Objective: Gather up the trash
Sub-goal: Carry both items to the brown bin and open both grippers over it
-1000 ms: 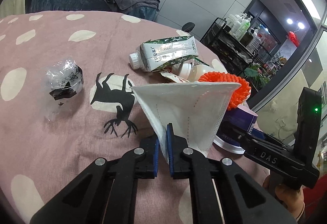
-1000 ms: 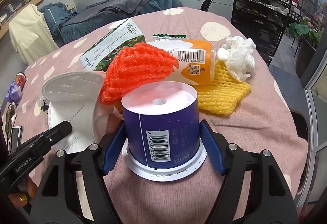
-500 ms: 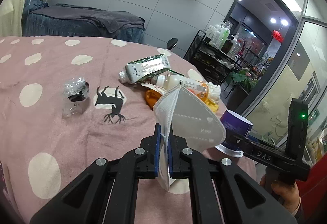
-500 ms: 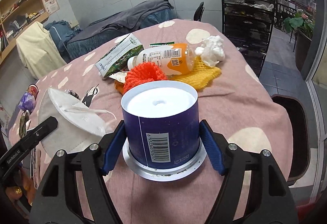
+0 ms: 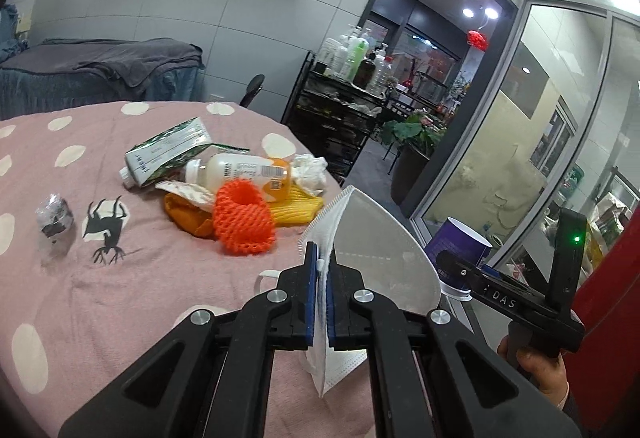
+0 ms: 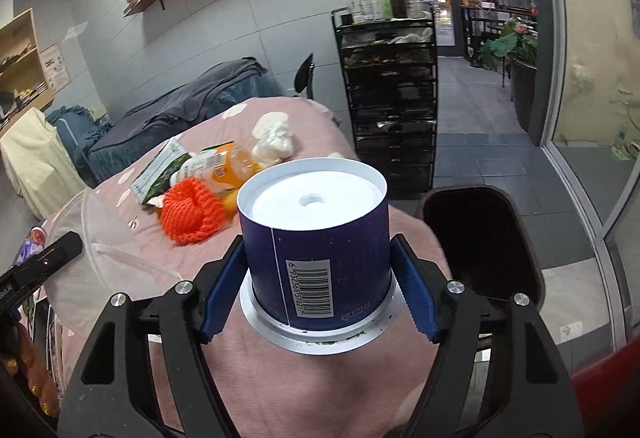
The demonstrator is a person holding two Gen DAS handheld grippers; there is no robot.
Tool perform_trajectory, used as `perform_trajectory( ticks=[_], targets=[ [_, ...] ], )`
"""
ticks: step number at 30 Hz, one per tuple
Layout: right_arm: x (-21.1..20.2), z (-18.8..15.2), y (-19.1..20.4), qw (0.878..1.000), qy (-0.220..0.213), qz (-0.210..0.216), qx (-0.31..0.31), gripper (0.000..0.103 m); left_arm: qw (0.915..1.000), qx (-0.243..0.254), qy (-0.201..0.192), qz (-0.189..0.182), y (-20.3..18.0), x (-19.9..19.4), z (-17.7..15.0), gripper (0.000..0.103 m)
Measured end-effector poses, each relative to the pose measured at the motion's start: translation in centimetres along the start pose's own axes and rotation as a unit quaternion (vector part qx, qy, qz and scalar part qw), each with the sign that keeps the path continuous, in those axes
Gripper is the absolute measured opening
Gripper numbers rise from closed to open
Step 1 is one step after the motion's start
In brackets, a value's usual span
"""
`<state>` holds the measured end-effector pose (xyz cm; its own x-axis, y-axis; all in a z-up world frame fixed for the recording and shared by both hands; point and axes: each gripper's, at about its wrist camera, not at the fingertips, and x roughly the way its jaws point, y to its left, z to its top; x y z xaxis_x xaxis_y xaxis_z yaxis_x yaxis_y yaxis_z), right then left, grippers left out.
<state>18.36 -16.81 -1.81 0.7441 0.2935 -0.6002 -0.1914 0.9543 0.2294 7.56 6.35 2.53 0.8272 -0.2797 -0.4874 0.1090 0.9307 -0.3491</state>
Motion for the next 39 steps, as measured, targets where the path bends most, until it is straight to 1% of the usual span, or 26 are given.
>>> perform_trajectory(
  ticks=[2, 5, 7, 9, 13, 16, 19, 22, 25, 28, 31, 34, 39],
  targets=[
    [0.1, 0.2, -2.3, 1.000, -0.001, -0.023, 0.015, 0.072, 0.9998, 0.017, 0.000, -0.009, -1.4, 0.8, 0.3, 0.005],
    [1.3, 0.4, -6.0, 0.998, 0.011, -0.059, 0.035, 0.072, 0.9989, 0.036, 0.006, -0.028, -3.3, 2.5, 0.8, 0.005],
    [3.0, 0.2, -8.6, 0.995, 0.026, -0.084, 0.046, 0.072, 0.9982, 0.044, 0.009, -0.039, -4.5, 3.5, 1.1, 0.005],
    [5.1, -0.3, -11.0, 0.992, 0.050, -0.095, 0.065, 0.072, 0.9972, 0.055, 0.010, -0.050, -5.7, 4.3, 1.3, 0.005],
    [9.8, -2.2, -15.5, 0.982, 0.107, -0.105, 0.116, 0.072, 0.9953, 0.067, 0.023, -0.066, -7.8, 6.3, 1.5, 0.005],
    [12.6, -3.7, -17.5, 0.975, 0.139, -0.103, 0.141, 0.072, 0.9940, 0.075, 0.032, -0.072, -9.2, 7.5, 1.4, 0.005],
    [14.6, -5.0, -18.8, 0.968, 0.161, -0.115, 0.156, 0.072, 0.9925, 0.085, 0.040, -0.078, -10.5, 8.5, 1.2, 0.005],
    [16.1, -5.9, -19.5, 0.963, 0.173, -0.111, 0.175, 0.073, 0.9910, 0.090, 0.049, -0.086, -11.7, 9.7, 0.9, 0.005],
    [16.3, -6.8, -20.2, 0.958, 0.178, -0.121, 0.187, 0.075, 0.9897, 0.098, 0.056, -0.088, -12.8, 10.7, 0.6, 0.005],
    [15.2, -7.3, -20.3, 0.958, 0.172, -0.130, 0.188, 0.077, 0.9872, 0.110, 0.069, -0.092, -14.3, 12.1, 0.2, 0.005],
    [13.0, -7.7, -20.4, 0.961, 0.151, -0.139, 0.186, 0.078, 0.9840, 0.124, 0.082, -0.098, -16.0, 13.5, -0.3, 0.005],
    [10.5, -8.3, -20.5, 0.963, 0.131, -0.149, 0.183, 0.083, 0.9802, 0.139, 0.098, -0.101, -17.8, 15.3, -0.7, 0.005],
    [7.1, -9.0, -20.8, 0.963, 0.114, -0.159, 0.186, 0.083, 0.9742, 0.158, 0.123, -0.104, -19.9, 18.0, -1.4, 0.005]
  ],
)
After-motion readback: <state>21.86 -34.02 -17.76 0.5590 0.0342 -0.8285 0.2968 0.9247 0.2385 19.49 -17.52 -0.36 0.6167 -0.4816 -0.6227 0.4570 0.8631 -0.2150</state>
